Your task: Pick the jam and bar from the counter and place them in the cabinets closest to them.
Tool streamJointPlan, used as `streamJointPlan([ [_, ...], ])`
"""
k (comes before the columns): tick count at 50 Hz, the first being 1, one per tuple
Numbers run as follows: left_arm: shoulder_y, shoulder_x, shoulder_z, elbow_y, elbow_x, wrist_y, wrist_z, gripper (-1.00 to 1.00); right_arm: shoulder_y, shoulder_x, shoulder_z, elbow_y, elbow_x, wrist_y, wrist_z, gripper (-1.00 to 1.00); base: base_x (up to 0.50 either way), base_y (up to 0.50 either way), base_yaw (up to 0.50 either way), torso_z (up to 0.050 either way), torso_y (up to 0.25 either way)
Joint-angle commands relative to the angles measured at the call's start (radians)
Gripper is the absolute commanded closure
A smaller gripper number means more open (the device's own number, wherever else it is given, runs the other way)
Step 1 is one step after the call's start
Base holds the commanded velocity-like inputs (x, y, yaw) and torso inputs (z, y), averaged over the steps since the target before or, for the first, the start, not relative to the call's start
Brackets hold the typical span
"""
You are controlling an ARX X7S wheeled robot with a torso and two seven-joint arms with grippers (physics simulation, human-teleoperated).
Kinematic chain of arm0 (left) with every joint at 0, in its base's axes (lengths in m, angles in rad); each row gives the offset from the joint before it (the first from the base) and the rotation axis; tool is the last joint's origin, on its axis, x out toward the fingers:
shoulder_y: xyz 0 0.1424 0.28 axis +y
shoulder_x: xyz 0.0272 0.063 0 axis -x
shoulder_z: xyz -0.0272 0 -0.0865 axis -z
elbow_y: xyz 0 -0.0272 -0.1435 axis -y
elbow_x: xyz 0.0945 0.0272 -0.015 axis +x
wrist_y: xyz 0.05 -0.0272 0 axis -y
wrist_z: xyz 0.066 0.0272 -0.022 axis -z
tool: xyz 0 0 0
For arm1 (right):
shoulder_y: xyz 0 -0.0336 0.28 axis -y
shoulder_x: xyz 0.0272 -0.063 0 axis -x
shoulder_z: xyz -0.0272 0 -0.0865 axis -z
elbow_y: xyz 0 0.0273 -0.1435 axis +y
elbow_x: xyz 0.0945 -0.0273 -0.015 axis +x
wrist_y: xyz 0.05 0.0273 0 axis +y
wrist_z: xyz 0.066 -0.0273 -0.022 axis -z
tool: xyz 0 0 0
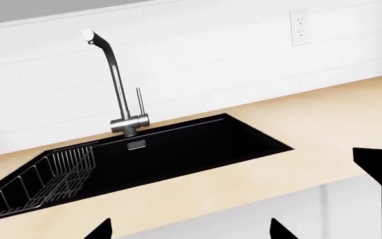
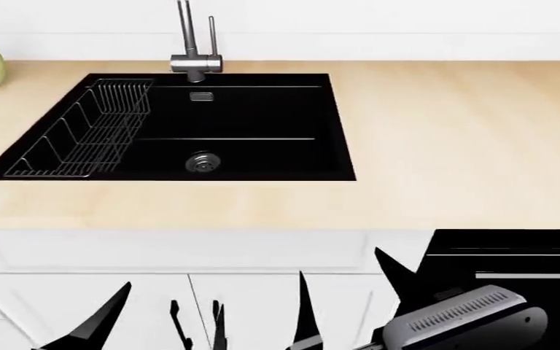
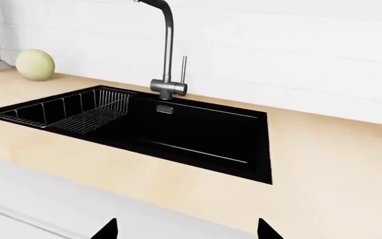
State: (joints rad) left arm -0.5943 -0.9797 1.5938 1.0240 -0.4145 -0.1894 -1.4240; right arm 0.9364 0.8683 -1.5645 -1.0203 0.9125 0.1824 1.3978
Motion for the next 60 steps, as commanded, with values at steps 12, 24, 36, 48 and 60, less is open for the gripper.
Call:
streamJointPlan([
  [12, -0.001, 0.003, 0.002, -0.003, -0.001, 0.001, -0.002, -1.00, 0.006, 0.003, -0.012, -0.002, -0.003, -0.008, 0.002, -1.00, 0.00, 0.50, 0.00, 0.000, 0.000],
  [24, -0.003, 0.004, 0.000, -0.007, -0.005, 0.003, 0.003, -1.00, 0.008, 0.004, -0.015, 0.002, 0.000, -0.016, 0.000, -1.00, 0.00, 0.50, 0.00, 0.000, 0.000],
  [36, -0.010, 0.005, -0.005, -0.005, -0.016, -0.003, 0.005, -1.00, 0.013, 0.004, -0.017, 0.002, 0.009, -0.023, -0.003, -1.00, 0.00, 0.50, 0.00, 0.000, 0.000],
  [48, -0.011, 0.007, -0.005, -0.005, -0.017, -0.004, 0.004, -1.00, 0.012, 0.004, -0.023, 0.004, 0.009, -0.031, -0.003, -1.00, 0.00, 0.50, 0.00, 0.000, 0.000],
  [60, -0.006, 0.007, -0.005, -0.011, -0.014, 0.003, 0.006, -1.00, 0.009, 0.003, -0.027, 0.006, 0.006, -0.037, -0.004, -1.00, 0.00, 0.50, 0.00, 0.000, 0.000],
])
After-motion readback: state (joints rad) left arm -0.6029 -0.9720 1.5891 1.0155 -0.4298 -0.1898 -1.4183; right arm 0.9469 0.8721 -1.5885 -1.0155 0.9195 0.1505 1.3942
